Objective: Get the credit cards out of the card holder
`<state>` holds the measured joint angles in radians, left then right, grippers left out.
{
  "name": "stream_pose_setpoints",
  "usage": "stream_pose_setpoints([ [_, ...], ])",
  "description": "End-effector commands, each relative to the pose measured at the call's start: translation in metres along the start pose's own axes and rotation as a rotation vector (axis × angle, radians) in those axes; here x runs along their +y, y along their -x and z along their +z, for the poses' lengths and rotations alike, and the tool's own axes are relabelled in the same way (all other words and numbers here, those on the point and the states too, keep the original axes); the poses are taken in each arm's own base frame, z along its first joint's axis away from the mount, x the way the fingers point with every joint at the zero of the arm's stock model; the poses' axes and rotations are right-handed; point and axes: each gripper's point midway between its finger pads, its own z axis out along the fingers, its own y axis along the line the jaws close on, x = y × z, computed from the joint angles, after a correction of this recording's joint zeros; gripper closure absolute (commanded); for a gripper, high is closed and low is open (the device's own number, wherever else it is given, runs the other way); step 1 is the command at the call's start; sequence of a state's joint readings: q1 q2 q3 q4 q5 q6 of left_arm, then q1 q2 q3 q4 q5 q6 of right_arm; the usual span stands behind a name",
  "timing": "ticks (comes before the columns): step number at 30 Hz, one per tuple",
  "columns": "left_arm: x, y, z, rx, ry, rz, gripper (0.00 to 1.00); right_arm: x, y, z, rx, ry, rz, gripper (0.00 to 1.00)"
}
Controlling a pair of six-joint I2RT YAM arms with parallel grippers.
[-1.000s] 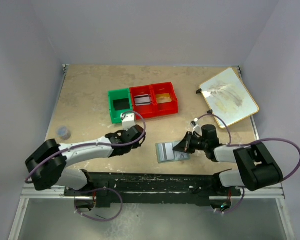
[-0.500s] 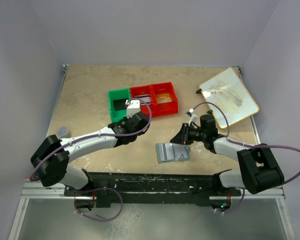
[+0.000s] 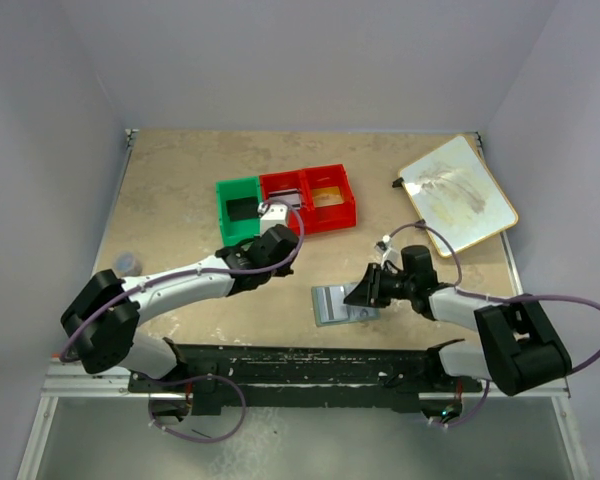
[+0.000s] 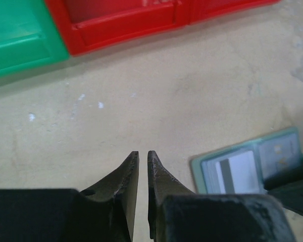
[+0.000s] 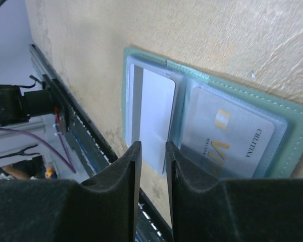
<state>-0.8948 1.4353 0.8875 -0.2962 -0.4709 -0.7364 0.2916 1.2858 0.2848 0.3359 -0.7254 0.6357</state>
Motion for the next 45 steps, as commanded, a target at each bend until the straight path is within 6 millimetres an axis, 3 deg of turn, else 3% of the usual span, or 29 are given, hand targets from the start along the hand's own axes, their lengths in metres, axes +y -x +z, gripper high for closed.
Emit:
stream_pose_setpoints([
  [1, -0.062, -0.001, -0.009, 0.05, -0.301, -0.01, 0.9, 0.015, -0.002, 0.002, 0.0, 0.099, 0.038, 0.74],
  [6, -0.113, -0.042, -0.013, 0.179, -0.413, 0.103, 0.92, 0.006, -0.01, 0.002, -0.02, 0.07, 0.117, 0.73],
  [11, -0.128, -0.083, -0.005, 0.267, -0.387, 0.095, 0.96, -0.003, -0.017, 0.005, -0.015, 0.054, 0.159, 0.74],
  [17, -0.124, -0.097, 0.0, 0.286, -0.376, 0.064, 1.0, -0.001, -0.018, 0.005, -0.015, 0.068, 0.169, 0.81],
  [22, -0.104, -0.113, 0.008, 0.309, -0.294, 0.097, 1.0, 0.007, -0.009, 0.003, -0.07, 0.1, 0.183, 0.82],
  [26, -0.09, -0.12, 0.012, 0.311, -0.244, 0.099, 1.0, 0.004, -0.01, 0.003, -0.077, 0.086, 0.203, 0.81],
  [35, -0.081, -0.131, 0.013, 0.322, -0.211, 0.123, 1.0, -0.008, -0.018, 0.011, -0.042, 0.072, 0.237, 0.81],
  [45, -0.066, -0.141, 0.013, 0.325, -0.165, 0.142, 1.0, 0.014, -0.007, 0.009, -0.085, 0.2, 0.251, 0.83],
])
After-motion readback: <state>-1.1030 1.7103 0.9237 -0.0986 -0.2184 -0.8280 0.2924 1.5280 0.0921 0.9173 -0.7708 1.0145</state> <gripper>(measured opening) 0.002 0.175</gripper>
